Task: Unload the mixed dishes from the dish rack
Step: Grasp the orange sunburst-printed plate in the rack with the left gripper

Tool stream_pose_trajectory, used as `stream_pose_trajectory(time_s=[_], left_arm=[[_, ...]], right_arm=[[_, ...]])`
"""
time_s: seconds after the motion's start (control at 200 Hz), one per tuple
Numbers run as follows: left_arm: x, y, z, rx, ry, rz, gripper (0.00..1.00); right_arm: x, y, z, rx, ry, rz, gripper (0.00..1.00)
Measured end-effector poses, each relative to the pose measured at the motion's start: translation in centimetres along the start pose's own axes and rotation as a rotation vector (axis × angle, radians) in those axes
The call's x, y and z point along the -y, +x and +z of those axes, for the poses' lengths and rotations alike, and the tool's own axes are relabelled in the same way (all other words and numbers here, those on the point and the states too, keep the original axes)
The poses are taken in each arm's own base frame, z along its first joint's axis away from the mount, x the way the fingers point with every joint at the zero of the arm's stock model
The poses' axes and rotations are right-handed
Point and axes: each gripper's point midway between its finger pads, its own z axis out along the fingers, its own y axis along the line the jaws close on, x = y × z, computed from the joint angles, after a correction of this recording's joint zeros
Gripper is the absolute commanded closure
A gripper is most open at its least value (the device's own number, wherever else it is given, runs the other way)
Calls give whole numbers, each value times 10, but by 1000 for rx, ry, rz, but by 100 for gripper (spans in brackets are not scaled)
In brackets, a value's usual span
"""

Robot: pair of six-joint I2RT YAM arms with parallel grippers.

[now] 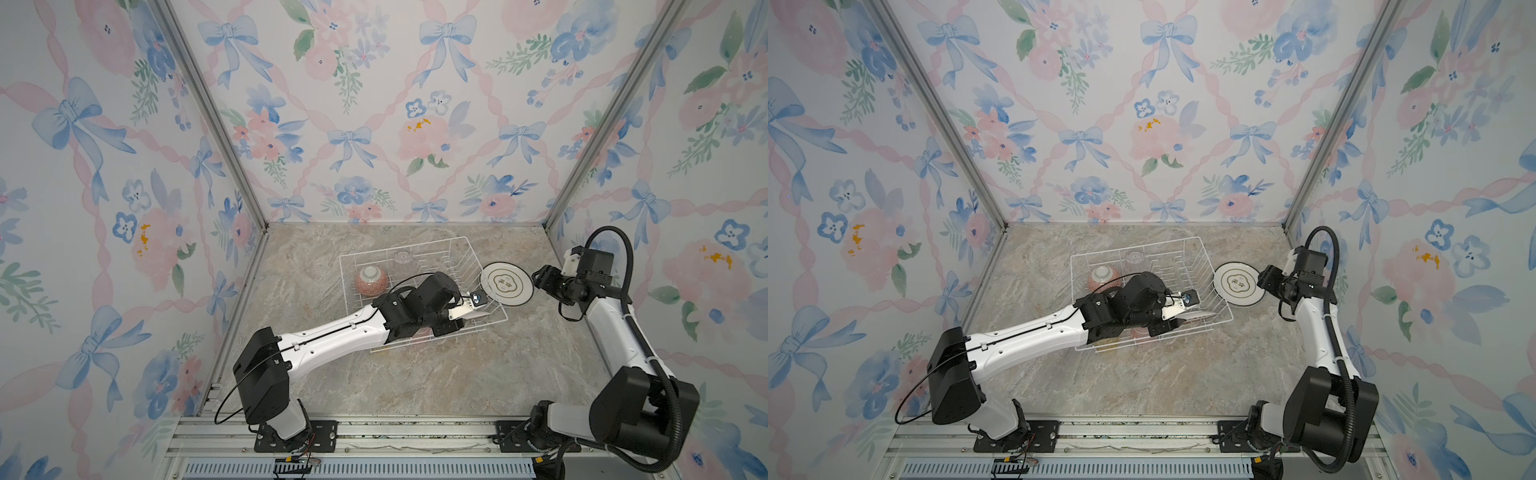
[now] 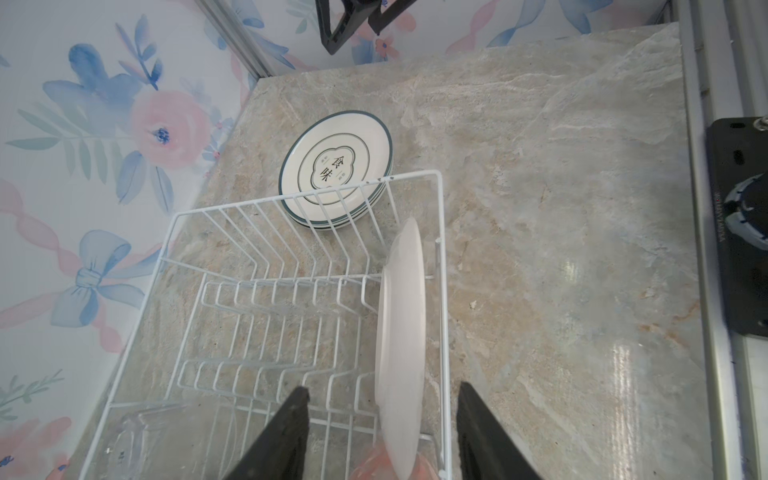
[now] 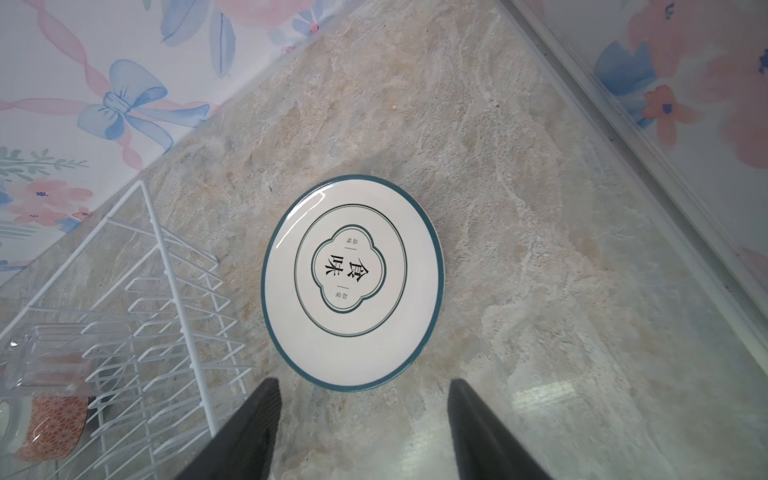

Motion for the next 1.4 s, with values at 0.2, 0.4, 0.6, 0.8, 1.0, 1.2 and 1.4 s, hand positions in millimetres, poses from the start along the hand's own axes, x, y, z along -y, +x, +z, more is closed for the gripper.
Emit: stream_pose_trajectory(time_s=[0.2,0.4,0.6,0.8,1.0,1.2,1.4], left_arm=[[7,5,25,-74,29,44,52],[19,10,39,-141,76,87,61],[24,14,44,-177,102,103,76],[25,19,57,-214,105,118,80],[22,18,66,-229,91,126,80],[16,21,77,-261,55,136,83],[4,23,81,-282,-13,150,89]], right_arm=[[-10,-7,-22,52,-21,-15,31],[-16,-12,-35,90,-37,-24,31],[-18,-12,-36,89,-51,-22,31],[-21,-11,-36,84,-67,-19,31],[-22,-11,-36,85,-71,-20,31],[-21,-8,-34,75,-74,-18,31],[-21,-7,-33,72,-75,-16,31]])
